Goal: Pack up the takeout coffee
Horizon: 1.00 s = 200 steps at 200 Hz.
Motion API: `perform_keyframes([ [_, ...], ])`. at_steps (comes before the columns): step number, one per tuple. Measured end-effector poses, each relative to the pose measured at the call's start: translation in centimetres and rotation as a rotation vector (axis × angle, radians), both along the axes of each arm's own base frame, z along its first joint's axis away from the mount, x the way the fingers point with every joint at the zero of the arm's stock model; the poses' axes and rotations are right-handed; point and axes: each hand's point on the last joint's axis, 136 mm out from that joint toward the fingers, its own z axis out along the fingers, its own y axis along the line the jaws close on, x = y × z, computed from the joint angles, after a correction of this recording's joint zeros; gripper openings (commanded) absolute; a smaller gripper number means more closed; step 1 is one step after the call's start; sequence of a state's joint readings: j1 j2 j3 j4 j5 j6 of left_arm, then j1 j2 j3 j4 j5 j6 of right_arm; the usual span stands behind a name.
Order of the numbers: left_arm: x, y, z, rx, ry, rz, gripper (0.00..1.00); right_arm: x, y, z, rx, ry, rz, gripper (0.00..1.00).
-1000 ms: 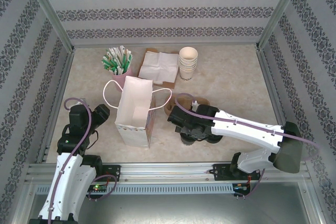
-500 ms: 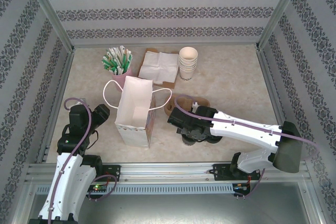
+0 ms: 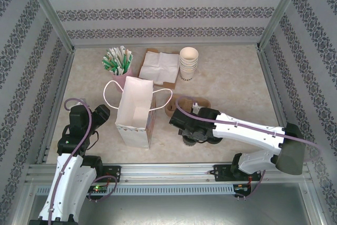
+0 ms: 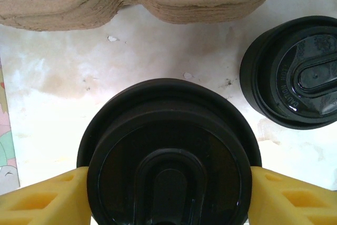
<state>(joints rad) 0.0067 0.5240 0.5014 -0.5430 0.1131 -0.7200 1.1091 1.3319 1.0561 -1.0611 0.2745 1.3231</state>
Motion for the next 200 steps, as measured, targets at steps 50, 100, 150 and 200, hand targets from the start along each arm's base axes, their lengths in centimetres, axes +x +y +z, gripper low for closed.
perform_keyframes([
  [50, 0.0, 0.0, 0.0, 0.0, -0.001, 0.0, 0.62, 0.2, 0.1, -0.5, -0.061, 0.006, 0.079, 0.63],
  [100, 0.0, 0.0, 0.0, 0.001, -0.001, 0.0, 0.61, 0.4, 0.1, -0.7, -0.103, -0.009, 0.127, 0.62],
  [150, 0.0, 0.0, 0.0, 0.001, -0.001, 0.0, 0.61, 0.6, 0.0, 0.0, -0.05, -0.012, 0.125, 0.6],
  [200, 0.1, 0.0, 0.3, 0.0, -0.006, -0.001, 0.61, 0.6, -2.5, 0.8, -0.071, 0.041, 0.113, 0.61],
])
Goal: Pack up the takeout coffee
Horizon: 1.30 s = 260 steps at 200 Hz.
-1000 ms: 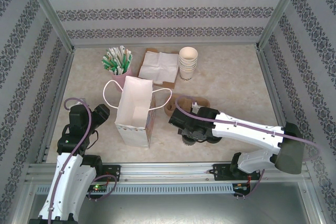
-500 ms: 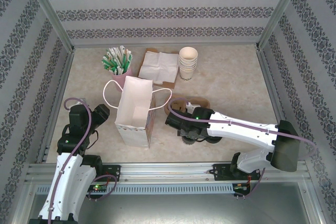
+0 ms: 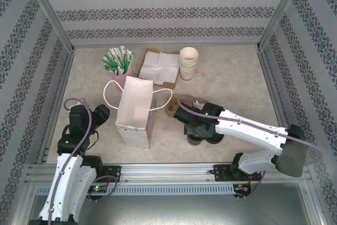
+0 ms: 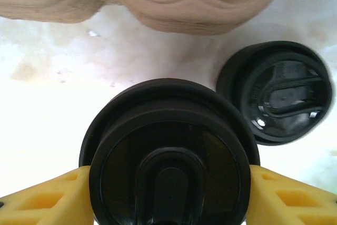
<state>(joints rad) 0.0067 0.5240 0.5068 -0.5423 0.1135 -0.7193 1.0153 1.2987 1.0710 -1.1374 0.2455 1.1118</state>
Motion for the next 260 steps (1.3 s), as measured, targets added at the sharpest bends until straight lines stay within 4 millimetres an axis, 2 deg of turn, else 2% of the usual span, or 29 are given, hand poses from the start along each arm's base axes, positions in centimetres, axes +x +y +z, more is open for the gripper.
perform_keyframes([
  [29, 0.0, 0.0, 0.2, -0.001, -0.004, -0.001, 0.61, 0.4, -1.5, 2.3, 0.006, -0.018, -0.005, 0.61],
  [85, 0.1, -0.1, 0.3, -0.004, -0.004, -0.006, 0.61, 2.4, -4.6, 7.5, 0.037, -0.143, -0.04, 0.61],
  [109, 0.2, -0.1, 0.6, -0.004, -0.008, -0.006, 0.61, 3.5, -6.3, 8.8, 0.019, -0.188, -0.067, 0.61],
  [134, 0.3, -0.1, 0.9, -0.001, -0.014, -0.008, 0.61, 4.8, -8.7, 9.2, -0.012, -0.213, -0.124, 0.62],
  [157, 0.3, -0.1, 1.0, 0.0, -0.017, -0.009, 0.61, 5.9, -11.0, 8.6, -0.028, -0.229, -0.187, 0.62],
  [189, 0.4, -0.3, 0.9, 0.0, -0.008, -0.019, 0.61, 7.6, -13.4, 6.0, -0.049, -0.21, -0.258, 0.62],
  [236, 0.6, -0.6, 1.5, -0.001, -0.014, -0.041, 0.61, 10.0, -14.0, 3.2, -0.05, -0.194, -0.271, 0.62],
  [260, 0.6, -0.7, 1.3, -0.004, -0.008, -0.049, 0.61, 10.5, -14.2, 2.1, -0.049, -0.188, -0.278, 0.63],
])
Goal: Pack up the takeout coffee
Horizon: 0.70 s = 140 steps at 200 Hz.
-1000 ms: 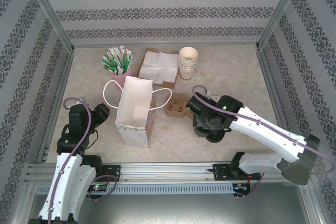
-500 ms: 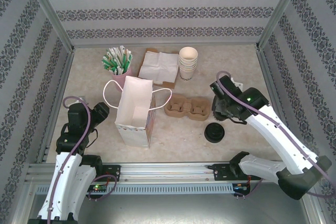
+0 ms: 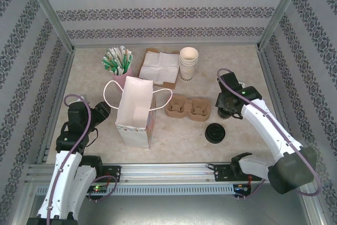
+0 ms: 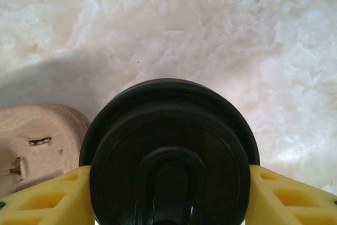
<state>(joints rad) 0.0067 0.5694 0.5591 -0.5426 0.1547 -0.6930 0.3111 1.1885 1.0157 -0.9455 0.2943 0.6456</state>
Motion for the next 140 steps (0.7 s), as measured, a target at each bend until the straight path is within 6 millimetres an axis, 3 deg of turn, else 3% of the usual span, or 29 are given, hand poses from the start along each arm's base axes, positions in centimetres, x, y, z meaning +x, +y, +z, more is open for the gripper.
perform_keyframes([
  [52, 0.1, -0.1, -0.4, -0.004, 0.02, -0.005, 0.61, 0.1, -0.5, -1.4, -0.007, 0.022, -0.003, 0.67],
  [93, 0.1, -0.2, -0.5, -0.007, 0.021, -0.01, 0.61, 0.0, -0.4, -1.5, 0.002, 0.027, 0.002, 0.73],
  [140, 0.1, -0.4, -0.4, -0.013, 0.021, -0.017, 0.61, 0.0, -0.4, -1.4, 0.005, 0.022, 0.006, 0.74],
])
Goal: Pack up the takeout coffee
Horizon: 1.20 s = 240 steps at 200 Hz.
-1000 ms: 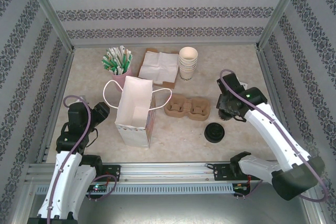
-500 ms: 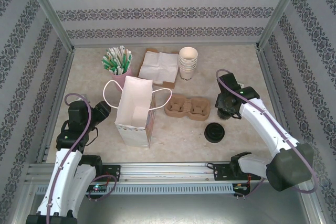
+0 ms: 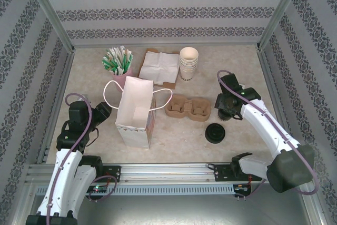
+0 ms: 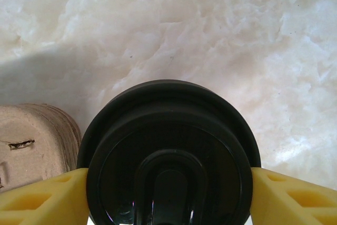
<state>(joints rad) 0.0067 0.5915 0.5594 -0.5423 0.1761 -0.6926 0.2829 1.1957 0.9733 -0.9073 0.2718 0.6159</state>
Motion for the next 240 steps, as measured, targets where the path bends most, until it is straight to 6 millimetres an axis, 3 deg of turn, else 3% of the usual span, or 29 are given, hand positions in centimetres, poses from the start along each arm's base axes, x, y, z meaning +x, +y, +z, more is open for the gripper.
perform_keyframes([
  [87, 0.0, 0.0, 0.0, 0.001, 0.0, -0.002, 0.61, 0.0, -0.3, -0.8, -0.007, 0.024, 0.002, 0.75],
  [139, 0.0, 0.0, 0.0, 0.003, -0.001, -0.003, 0.61, 0.1, -0.5, -1.0, -0.005, 0.029, -0.002, 0.86],
  [187, 0.0, 0.0, 0.0, 0.004, -0.001, -0.003, 0.61, 0.1, -1.0, -0.8, -0.012, 0.031, 0.0, 0.89],
  [212, 0.0, 0.0, 0.0, 0.006, -0.002, -0.005, 0.61, 0.4, -0.6, 0.8, -0.005, -0.008, 0.058, 0.89],
  [240, 0.0, 0.0, 0.2, 0.009, -0.006, -0.007, 0.61, 1.3, 1.4, 5.4, -0.003, -0.167, 0.24, 0.86],
])
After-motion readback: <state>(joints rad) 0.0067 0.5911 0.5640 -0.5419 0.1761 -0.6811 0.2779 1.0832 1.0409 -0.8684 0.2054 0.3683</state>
